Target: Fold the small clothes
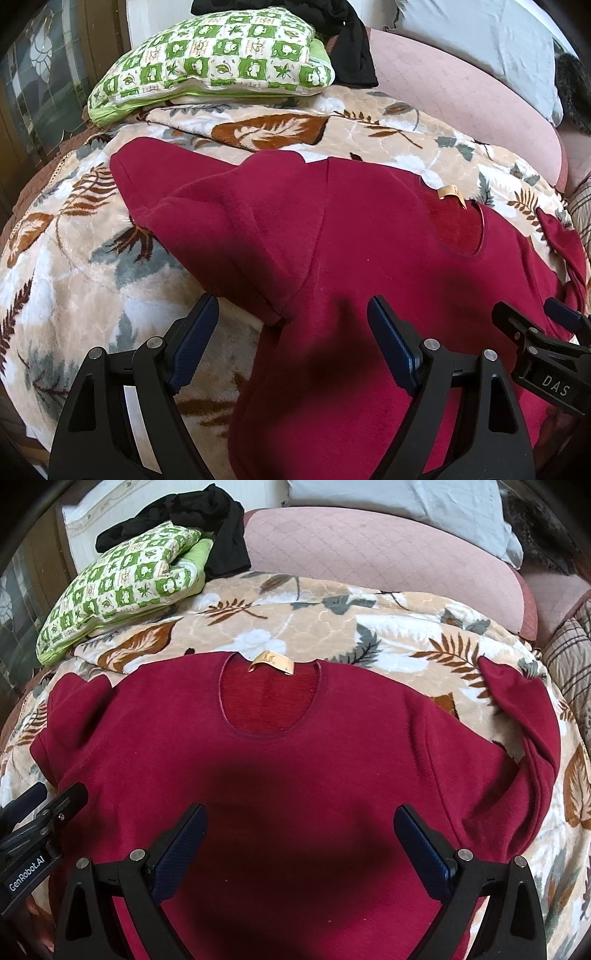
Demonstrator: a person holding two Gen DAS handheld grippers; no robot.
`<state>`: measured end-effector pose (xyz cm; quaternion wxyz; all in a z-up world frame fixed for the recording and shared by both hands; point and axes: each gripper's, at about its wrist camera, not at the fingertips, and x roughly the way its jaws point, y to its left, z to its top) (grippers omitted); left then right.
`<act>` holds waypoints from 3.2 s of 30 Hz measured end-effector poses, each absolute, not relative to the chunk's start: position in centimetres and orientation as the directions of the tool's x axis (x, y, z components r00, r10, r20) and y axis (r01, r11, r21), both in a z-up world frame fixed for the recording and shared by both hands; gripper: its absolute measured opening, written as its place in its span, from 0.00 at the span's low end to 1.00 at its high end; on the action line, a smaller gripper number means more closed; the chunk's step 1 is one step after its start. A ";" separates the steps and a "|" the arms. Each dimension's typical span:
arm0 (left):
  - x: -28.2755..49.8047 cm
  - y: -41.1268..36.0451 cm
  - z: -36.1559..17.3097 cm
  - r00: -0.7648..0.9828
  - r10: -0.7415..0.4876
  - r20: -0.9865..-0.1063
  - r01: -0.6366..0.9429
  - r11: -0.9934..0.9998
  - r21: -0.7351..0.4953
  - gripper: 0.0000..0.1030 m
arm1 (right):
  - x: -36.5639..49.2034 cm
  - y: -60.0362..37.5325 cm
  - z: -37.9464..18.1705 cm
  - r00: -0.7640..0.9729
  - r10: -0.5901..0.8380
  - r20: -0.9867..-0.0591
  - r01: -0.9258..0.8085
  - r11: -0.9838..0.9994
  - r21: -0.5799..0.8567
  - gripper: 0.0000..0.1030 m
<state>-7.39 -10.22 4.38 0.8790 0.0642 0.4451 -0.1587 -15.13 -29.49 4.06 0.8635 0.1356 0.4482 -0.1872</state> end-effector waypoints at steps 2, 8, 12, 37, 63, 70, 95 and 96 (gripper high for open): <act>-7.1 -10.1 4.3 0.551 -0.220 -0.805 0.331 0.943 -0.032 0.81 | -14.9 -29.3 4.0 0.525 -0.201 -0.827 0.441 0.895 0.063 0.97; -6.4 -9.7 4.3 0.554 -0.215 -0.804 0.317 0.948 -0.035 0.80 | -14.2 -28.9 3.7 0.514 -0.192 -0.836 0.429 0.902 0.057 0.97; -6.2 -9.5 4.2 0.554 -0.212 -0.805 0.312 0.949 -0.036 0.81 | -13.7 -28.4 3.7 0.510 -0.190 -0.839 0.419 0.907 0.049 0.97; -1.9 -4.6 5.2 0.532 -0.218 -0.818 0.216 0.969 -0.118 0.81 | -11.7 -26.8 3.3 0.517 -0.156 -0.842 0.372 0.926 0.057 0.97; 15.3 5.2 1.7 0.505 -0.223 -0.834 -0.133 0.934 -0.330 0.77 | -11.4 -26.8 3.0 0.528 -0.062 -0.847 0.341 0.929 0.145 0.97; 14.5 4.7 3.9 0.493 -0.388 -0.779 -0.050 0.881 -0.470 0.08 | -11.8 -28.1 3.0 0.525 -0.053 -0.850 0.357 0.920 0.162 0.97; -13.2 -21.2 4.3 0.154 -0.562 -0.812 0.649 0.677 -0.346 0.28 | -22.7 -43.1 5.2 0.563 -0.136 -0.815 0.605 0.740 0.294 0.97; -13.5 -20.7 5.3 0.159 -0.587 -0.794 0.659 0.662 -0.357 0.43 | -22.6 -42.9 5.4 0.573 -0.129 -0.809 0.598 0.741 0.306 0.97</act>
